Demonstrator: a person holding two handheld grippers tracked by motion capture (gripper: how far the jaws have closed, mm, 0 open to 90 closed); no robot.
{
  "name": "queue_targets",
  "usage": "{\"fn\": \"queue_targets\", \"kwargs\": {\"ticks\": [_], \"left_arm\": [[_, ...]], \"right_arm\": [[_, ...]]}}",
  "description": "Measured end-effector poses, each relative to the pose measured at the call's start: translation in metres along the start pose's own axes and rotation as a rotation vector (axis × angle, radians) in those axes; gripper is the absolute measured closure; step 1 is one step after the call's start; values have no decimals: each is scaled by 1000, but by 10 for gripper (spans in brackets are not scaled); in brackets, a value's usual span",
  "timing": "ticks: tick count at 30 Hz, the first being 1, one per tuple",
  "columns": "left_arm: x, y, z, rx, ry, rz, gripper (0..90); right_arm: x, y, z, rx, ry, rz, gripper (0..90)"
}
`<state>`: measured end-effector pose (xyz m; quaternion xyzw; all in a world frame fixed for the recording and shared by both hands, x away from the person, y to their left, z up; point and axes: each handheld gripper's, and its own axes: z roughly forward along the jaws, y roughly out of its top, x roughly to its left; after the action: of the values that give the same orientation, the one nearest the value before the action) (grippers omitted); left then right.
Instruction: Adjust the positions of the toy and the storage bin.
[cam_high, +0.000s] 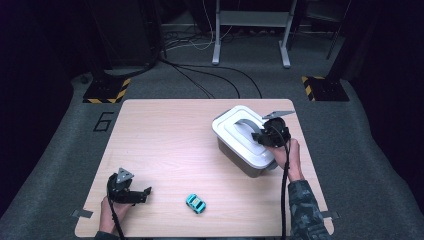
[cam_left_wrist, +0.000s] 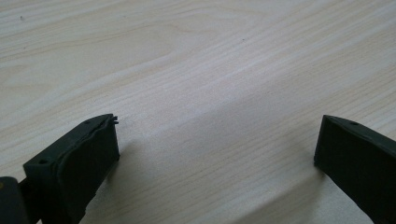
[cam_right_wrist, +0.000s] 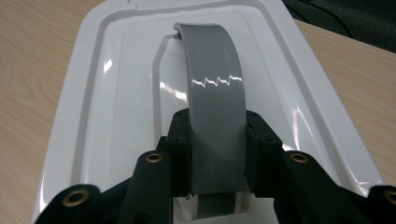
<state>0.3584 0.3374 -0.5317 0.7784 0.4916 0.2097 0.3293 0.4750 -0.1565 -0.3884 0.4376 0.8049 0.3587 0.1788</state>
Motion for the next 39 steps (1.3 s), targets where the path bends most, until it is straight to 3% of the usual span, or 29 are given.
{"fn": "queue_targets", "kwargs": {"ticks": [7, 39], "left_arm": [[0, 0, 0, 0, -1, 0, 0], [0, 0, 0, -1, -3, 4, 0]], "right_arm": [[8, -1, -1, 6, 4, 17, 671], [55, -6, -8, 27, 58, 8, 671]]}}
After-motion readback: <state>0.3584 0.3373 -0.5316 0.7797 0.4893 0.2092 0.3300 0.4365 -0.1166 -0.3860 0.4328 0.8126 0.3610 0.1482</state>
